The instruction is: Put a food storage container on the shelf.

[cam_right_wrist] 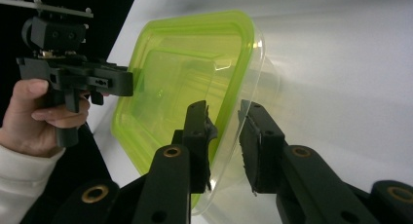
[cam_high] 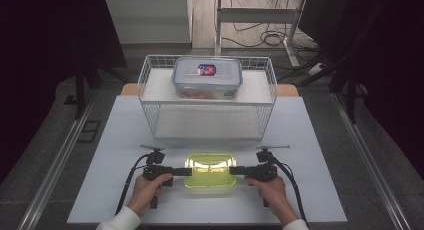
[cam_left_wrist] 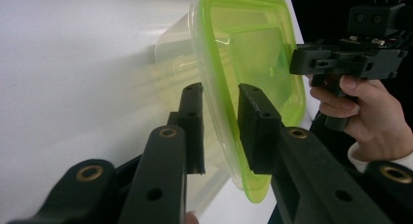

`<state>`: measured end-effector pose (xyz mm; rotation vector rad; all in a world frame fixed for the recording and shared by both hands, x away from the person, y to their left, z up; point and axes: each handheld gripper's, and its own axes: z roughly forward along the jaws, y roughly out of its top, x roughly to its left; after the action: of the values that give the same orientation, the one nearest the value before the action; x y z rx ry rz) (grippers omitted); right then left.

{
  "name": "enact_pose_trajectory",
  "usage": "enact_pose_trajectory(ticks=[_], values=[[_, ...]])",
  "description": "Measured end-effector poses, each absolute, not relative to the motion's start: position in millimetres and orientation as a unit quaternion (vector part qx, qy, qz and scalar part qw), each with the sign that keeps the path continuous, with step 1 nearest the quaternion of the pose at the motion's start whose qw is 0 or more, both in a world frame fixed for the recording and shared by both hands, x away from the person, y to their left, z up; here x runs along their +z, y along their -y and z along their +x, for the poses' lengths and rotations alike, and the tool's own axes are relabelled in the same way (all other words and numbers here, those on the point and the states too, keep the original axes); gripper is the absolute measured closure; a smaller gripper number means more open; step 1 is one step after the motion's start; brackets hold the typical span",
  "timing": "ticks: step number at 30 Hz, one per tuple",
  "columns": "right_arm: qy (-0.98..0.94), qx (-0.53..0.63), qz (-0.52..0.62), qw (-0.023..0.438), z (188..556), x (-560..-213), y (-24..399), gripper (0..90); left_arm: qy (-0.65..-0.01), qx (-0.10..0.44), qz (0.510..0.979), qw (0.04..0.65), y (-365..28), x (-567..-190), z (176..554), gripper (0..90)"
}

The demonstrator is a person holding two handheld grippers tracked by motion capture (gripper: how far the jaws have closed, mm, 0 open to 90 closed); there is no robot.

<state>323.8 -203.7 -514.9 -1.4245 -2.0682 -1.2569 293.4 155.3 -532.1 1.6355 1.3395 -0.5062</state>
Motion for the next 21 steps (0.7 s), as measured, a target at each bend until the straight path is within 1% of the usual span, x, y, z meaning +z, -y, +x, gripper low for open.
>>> enact_pose_trajectory(ticks=[3, 6, 12, 21], values=[[0.712, -0.452, -0.507, 0.179, 322, -513, 207, 77.8, -0.542, -0.197, 0.665, 0.474, -156, -528, 290, 77.6], [0.714, -0.453, -0.504, 0.176, 321, -510, 209, 79.0, -0.539, -0.193, 0.668, 0.476, -156, -526, 288, 78.8], [0.714, -0.456, -0.5, 0.178, 319, -507, 210, 79.7, -0.527, -0.192, 0.669, 0.487, -157, -521, 284, 79.3], [0.723, -0.47, -0.479, 0.161, 314, -494, 208, 79.7, -0.519, -0.186, 0.67, 0.497, -161, -512, 279, 79.7]])
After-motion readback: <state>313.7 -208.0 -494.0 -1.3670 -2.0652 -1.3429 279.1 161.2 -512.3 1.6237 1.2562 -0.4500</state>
